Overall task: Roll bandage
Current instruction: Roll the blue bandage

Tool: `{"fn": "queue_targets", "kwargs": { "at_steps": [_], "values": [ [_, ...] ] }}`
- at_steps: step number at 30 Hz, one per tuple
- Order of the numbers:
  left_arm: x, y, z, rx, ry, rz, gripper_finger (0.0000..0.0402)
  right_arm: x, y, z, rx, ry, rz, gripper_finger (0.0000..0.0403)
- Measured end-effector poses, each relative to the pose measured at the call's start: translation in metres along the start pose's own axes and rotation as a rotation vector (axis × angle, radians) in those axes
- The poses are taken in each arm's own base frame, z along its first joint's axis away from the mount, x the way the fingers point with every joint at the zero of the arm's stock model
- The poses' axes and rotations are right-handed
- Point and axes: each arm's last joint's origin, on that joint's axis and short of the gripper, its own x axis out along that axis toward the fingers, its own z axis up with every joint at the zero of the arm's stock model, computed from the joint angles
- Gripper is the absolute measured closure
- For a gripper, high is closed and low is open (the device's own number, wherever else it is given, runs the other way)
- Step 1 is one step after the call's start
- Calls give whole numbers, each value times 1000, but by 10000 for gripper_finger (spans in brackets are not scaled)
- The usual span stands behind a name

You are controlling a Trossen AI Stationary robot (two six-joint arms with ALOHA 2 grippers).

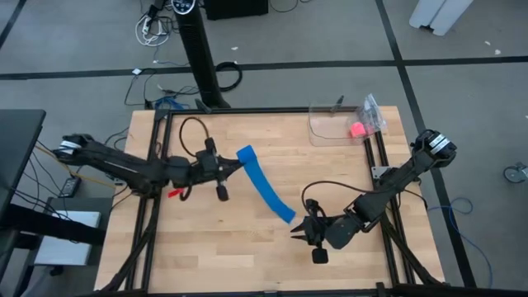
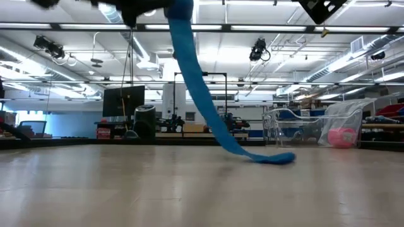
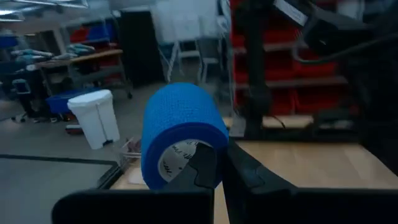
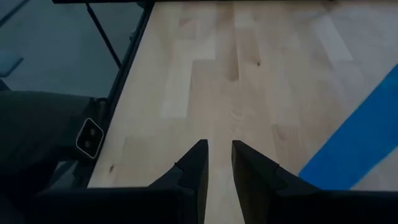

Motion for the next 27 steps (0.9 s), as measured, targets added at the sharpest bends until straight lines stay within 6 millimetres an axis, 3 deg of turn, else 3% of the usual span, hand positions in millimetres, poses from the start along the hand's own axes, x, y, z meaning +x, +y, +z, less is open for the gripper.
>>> {"fn": "queue_targets", "kwargs": {
  "at_steps": [3, 7, 13, 17, 21, 27],
  "values": [
    [-1, -4, 31, 81, 68, -37, 386, 1, -2, -2, -1, -12, -4, 330],
    [-6, -5, 70, 148, 106, -61, 386, 15, -16, -23, 31, -19, -3, 336],
    [-17, -2, 111, 167, 101, -77, 386, 26, -45, -51, 105, -209, 74, 341],
    [-22, -3, 130, 169, 98, -101, 386, 28, -65, -61, 132, -274, 58, 343],
    [-23, -7, 142, 199, 92, -126, 386, 31, -79, -57, 162, -312, 37, 335],
    [-22, -11, 162, 220, 85, -140, 386, 40, -88, -47, 140, -337, 42, 278]
  ]
}}
